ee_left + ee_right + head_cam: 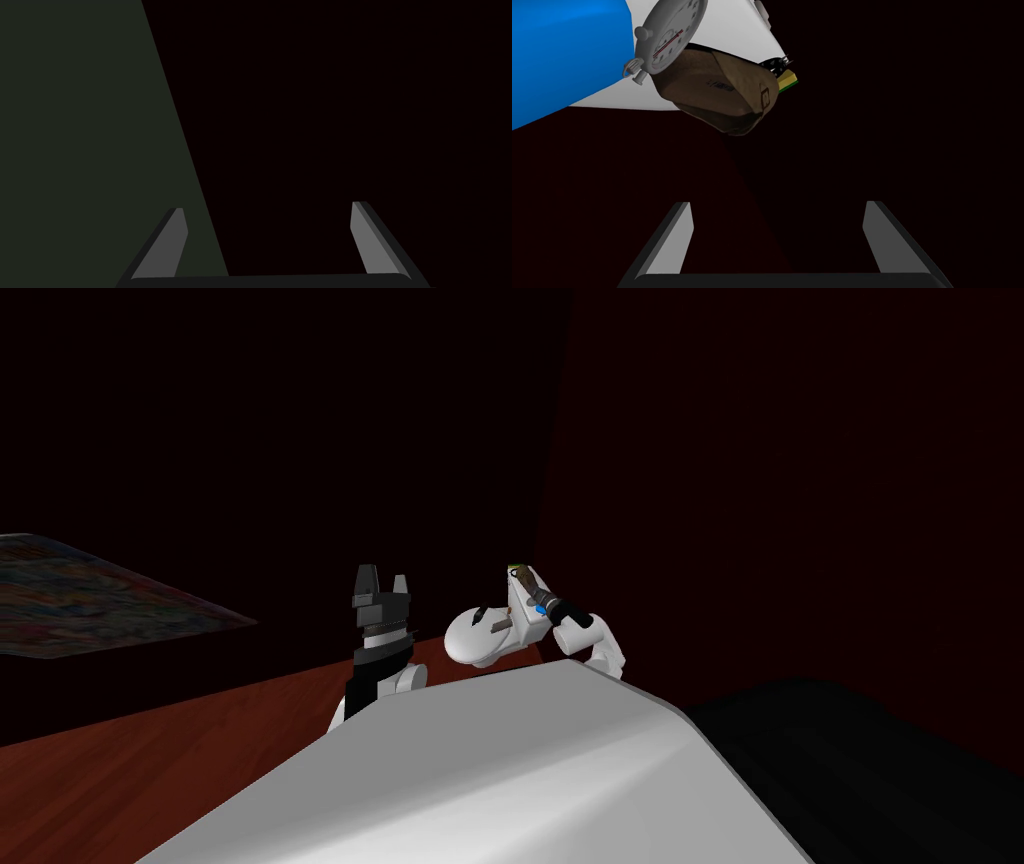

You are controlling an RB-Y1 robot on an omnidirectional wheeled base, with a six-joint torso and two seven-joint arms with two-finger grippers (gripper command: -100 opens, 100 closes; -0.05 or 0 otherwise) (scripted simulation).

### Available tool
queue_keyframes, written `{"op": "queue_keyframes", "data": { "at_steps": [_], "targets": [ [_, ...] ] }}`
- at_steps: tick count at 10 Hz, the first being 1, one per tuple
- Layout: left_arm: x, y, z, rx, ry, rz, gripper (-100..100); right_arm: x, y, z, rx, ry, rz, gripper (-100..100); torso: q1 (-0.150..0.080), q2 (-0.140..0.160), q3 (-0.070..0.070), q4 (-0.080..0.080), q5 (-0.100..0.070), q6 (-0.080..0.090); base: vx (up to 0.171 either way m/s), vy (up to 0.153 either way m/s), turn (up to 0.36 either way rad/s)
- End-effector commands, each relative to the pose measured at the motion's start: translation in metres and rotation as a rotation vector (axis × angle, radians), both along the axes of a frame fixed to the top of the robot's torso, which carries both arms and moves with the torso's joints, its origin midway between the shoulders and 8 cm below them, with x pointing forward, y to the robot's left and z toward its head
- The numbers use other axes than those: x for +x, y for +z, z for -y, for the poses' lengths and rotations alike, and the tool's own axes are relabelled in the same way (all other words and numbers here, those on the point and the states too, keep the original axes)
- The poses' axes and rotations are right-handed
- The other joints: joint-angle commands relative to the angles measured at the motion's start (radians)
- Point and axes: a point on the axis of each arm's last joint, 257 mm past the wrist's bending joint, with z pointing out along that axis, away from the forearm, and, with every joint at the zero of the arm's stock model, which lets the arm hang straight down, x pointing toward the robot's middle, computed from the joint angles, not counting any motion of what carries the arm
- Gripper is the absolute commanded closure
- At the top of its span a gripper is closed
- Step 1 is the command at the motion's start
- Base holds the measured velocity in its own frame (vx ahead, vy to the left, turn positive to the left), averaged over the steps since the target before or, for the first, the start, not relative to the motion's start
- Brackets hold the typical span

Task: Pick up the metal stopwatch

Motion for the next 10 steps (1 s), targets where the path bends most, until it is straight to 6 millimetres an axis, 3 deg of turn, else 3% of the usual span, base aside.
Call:
{"op": "queue_keyframes", "data": {
  "at_steps": [1,10],
  "targets": [
    [0.000,0.000,0.000,0.000,0.000,0.000,0,-0.003,-0.007,0.001,-0.013,0.000,-0.031,-100,0.000,0.000,0.000,0.000,0.000,0.000,0.019,0.007,-0.008],
    [0.000,0.000,0.000,0.000,0.000,0.000,0,-0.023,-0.040,-0.006,-0.184,0.090,-0.200,-100,-0.001,0.000,0.000,0.000,0.000,0.000,0.030,0.002,0.041]
  ]
}}
